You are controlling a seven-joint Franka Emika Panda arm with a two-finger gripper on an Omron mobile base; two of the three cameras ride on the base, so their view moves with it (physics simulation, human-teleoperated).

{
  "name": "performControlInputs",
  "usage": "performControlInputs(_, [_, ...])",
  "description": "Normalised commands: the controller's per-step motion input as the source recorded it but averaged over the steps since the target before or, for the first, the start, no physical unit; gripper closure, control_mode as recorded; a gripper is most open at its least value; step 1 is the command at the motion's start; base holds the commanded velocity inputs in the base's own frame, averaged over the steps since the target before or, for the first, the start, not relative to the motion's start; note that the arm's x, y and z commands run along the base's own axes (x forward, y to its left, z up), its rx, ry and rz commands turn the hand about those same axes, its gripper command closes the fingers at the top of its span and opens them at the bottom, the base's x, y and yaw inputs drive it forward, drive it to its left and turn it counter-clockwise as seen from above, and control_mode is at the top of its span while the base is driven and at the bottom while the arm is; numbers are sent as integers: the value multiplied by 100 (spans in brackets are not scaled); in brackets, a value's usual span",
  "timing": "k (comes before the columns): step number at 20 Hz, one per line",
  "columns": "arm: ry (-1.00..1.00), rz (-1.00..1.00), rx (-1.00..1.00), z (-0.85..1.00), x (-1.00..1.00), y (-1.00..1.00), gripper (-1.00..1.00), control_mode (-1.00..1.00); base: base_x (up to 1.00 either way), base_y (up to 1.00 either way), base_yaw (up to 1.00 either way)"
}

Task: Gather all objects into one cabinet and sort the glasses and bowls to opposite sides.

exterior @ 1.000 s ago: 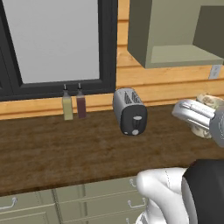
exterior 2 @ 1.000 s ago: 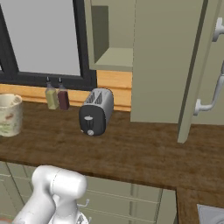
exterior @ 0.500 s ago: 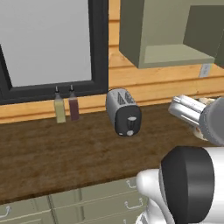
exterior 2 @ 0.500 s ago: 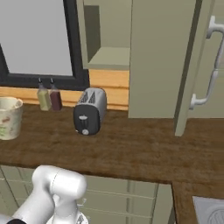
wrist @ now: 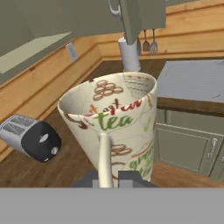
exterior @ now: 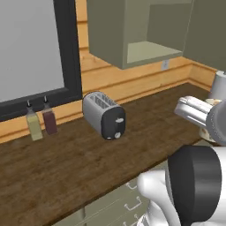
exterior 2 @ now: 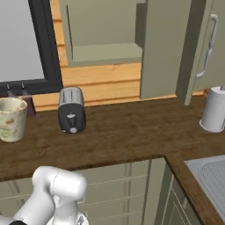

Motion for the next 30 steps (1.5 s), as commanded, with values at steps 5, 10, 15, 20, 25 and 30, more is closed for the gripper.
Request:
performControlInputs(5, [0,0,0,0,0,0,100,100,-31,51,-58])
performControlInputs(10, [0,0,0,0,0,0,100,100,-49,19,-58])
performControlInputs(15, [0,0,0,0,0,0,100,100,-55,0,-58])
performControlInputs(20, [0,0,0,0,0,0,100,100,-53,-9,-46])
performControlInputs(25, [0,0,0,0,0,0,100,100,-63,-41,0])
performControlInputs(30, [0,0,0,0,0,0,100,100,-52,-46,5])
